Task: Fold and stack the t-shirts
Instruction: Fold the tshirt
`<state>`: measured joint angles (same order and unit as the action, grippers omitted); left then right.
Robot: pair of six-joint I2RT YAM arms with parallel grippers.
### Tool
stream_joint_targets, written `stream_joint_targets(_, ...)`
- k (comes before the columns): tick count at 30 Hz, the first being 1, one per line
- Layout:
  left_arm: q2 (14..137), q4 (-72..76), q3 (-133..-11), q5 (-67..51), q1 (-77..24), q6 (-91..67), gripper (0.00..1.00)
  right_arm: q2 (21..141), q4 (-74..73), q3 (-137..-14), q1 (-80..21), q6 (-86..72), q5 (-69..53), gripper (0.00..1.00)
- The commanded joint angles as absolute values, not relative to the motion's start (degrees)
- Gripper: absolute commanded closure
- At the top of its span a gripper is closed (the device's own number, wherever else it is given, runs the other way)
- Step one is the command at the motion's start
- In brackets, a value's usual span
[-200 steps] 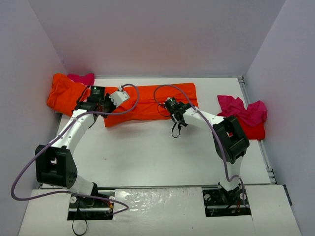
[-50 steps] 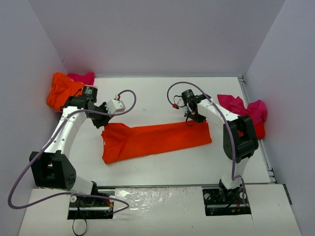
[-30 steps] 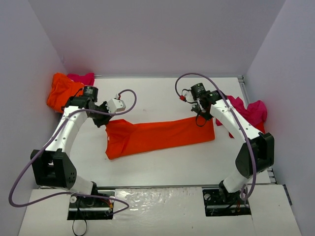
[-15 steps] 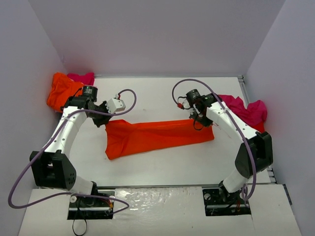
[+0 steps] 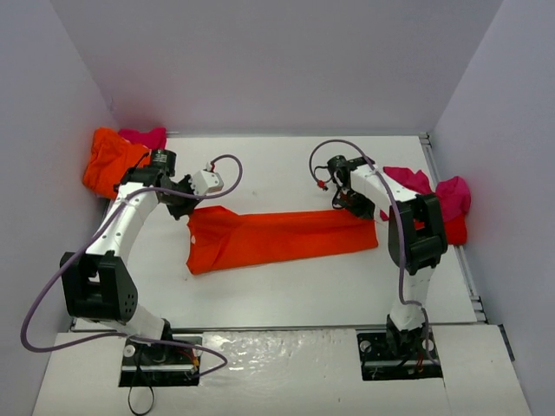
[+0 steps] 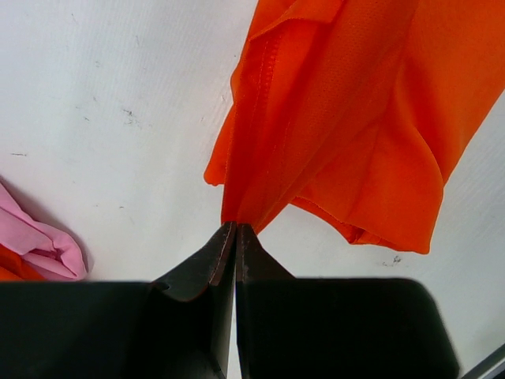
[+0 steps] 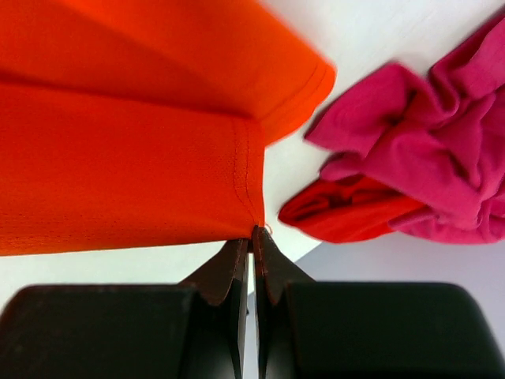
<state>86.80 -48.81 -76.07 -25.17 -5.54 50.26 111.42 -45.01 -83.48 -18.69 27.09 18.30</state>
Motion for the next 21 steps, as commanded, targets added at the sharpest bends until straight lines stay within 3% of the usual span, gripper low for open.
stream_joint_targets(1,87.87,-44.0,-78.43,-23.56,-5.36,49.29,1.0,114.35,-45.11,-89.7,-17.95,26.03,21.5,1.0)
stream_joint_targets(5,89.13,-42.01,-78.54,-22.77,-5.3,48.44,1.0,117.64,-44.7,-93.54,-17.78,25.34,22.54,1.0)
stream_joint_targets(7,89.81,-40.85,-78.61,-22.23,-5.33,48.04,1.0,119.03,-44.53,-95.1,-17.69,24.89,23.13,0.86)
stream_joint_targets(9,90.62,-38.88,-78.58,-21.6,-5.27,46.99,1.0,119.82,-44.36,-95.9,-17.66,24.6,24.02,0.66)
stream_joint_targets(12,91.63,-34.37,-78.47,-19.1,-5.34,44.13,1.0,120.44,-41.84,-96.37,-17.58,23.25,26.09,0.51)
stream_joint_targets(17,93.47,-26.85,-79.12,-15.31,-5.45,39.09,0.91,117.83,-38.24,-95.73,-17.47,22.11,28.18,0.42)
stream_joint_targets(21,95.17,-23.75,-80.33,-13.28,-5.45,36.63,0.82,116.26,-37.0,-95.13,-17.4,22.08,29.51,0.41)
